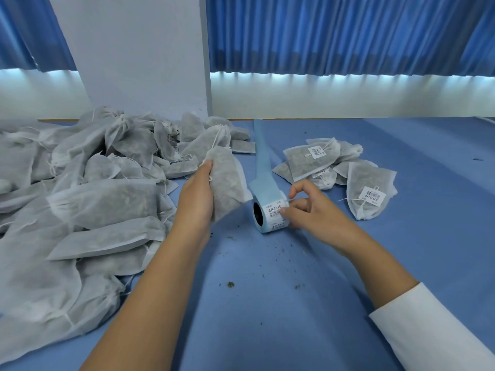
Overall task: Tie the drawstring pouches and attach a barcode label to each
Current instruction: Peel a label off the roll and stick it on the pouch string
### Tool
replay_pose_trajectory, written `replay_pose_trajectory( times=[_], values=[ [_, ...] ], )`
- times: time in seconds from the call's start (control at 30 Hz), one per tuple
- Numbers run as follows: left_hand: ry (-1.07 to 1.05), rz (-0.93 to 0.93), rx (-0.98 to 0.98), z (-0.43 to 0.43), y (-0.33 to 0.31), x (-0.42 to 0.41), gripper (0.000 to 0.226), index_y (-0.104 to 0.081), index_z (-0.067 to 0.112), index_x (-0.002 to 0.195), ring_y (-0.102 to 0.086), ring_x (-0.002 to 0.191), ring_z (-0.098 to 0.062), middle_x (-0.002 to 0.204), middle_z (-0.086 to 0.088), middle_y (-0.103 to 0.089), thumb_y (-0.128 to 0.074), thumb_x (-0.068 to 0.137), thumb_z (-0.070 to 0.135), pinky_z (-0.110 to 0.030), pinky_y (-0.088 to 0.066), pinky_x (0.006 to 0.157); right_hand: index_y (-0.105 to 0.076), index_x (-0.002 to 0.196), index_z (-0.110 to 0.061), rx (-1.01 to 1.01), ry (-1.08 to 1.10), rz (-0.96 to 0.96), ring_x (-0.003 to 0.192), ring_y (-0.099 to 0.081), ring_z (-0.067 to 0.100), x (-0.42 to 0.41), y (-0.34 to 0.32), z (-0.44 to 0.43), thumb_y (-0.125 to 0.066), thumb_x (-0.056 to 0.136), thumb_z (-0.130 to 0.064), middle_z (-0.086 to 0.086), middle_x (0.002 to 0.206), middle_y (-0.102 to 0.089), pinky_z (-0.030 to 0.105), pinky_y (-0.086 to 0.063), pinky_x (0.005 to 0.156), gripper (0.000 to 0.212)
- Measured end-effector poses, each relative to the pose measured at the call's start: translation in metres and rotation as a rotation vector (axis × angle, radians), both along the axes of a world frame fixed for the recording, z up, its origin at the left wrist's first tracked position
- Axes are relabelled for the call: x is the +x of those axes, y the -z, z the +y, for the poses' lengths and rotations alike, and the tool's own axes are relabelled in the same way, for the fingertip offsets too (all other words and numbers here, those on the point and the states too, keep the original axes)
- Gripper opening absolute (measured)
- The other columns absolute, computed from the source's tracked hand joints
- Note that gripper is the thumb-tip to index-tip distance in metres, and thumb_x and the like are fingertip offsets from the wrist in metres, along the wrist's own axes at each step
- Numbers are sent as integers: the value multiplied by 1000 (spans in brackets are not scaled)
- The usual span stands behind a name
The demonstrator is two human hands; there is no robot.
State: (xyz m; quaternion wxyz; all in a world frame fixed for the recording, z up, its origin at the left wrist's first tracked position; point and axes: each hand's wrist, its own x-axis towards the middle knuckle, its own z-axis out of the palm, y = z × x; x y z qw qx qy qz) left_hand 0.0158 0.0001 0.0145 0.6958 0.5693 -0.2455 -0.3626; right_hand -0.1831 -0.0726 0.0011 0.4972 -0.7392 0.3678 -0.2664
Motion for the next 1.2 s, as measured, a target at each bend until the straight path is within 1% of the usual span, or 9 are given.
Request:
replay_pose_trajectory(
  times=[0.13, 0.27, 0.37, 0.43, 0.57, 0.73, 0.9, 1.03, 1.2],
  values=[
    [167, -41, -65, -2, 1, -5, 34, -65, 26, 113, -72, 98, -13, 100, -4, -78, -41, 101, 47, -32, -50, 88, -52, 107, -23, 62, -74, -100, 82, -68, 22, 0, -5, 6, -61, 94, -8, 28, 91, -66, 32, -59, 79, 22],
    [306, -75, -18, -6, 10, -10, 37, -62, 24, 116, -73, 95, -14, 100, -8, -77, -37, 103, 47, -23, -53, 71, -60, 116, -25, -1, -48, -98, 84, -69, 24, 2, -5, 9, -61, 94, -7, 19, 82, -64, 31, -60, 74, 29],
    [349, -149, 16, -7, 14, -14, 41, -72, 23, 112, -72, 101, -15, 106, -3, -77, -41, 101, 46, -29, -54, 86, -65, 116, -23, -121, -30, -33, 84, -66, 35, 2, -2, 10, -64, 93, -8, 17, 82, -62, 45, -58, 83, 28],
    [353, -193, 26, -8, 16, -16, 38, -79, 36, 93, -72, 96, -8, 99, 8, -77, -44, 100, 46, -31, -51, 86, -67, 116, -27, -199, -36, 3, 82, -63, 35, 2, -1, 11, -65, 92, -11, 16, 82, -61, 48, -55, 86, 29],
    [366, -148, 11, -10, 18, -15, 33, -80, 37, 88, -72, 100, -10, 103, 4, -77, -50, 91, 52, -33, -50, 92, -70, 114, -35, -418, 31, 79, 82, -59, 2, 0, -2, 11, -70, 89, -17, -12, 90, -58, 23, -51, 81, 31],
    [417, -116, -5, -12, 18, -12, 39, -79, 29, 95, -70, 108, -18, 110, -6, -75, -52, 83, 55, -39, -46, 103, -71, 117, -20, -653, 45, 103, 93, -54, 6, 1, -4, 14, -74, 85, -12, -5, 105, -57, 5, -39, 84, 33],
    [432, -100, -15, -10, 16, -10, 37, -80, 30, 94, -71, 105, -16, 112, -9, -75, -51, 88, 51, -24, -55, 82, -72, 112, -24, -693, 57, 173, 89, -55, 7, -2, -7, 14, -75, 85, -18, -12, 104, -64, 3, -35, 80, 28],
    [489, -93, -33, -7, 15, -11, 41, -73, 24, 110, -69, 109, -16, 112, -10, -74, -38, 102, 44, -16, -55, 74, -71, 100, -24, -717, 73, 185, 86, -54, 3, -2, -9, 15, -78, 81, -19, -10, 98, -68, 3, -34, 77, 20],
    [452, -157, -31, -6, 12, -13, 43, -80, 31, 94, -72, 99, -13, 102, 1, -77, -40, 103, 42, -15, -54, 68, -69, 103, -24, -701, 105, 211, 87, -52, 1, -2, -8, 15, -77, 81, -22, -12, 98, -60, 5, -37, 80, 24]
  ],
)
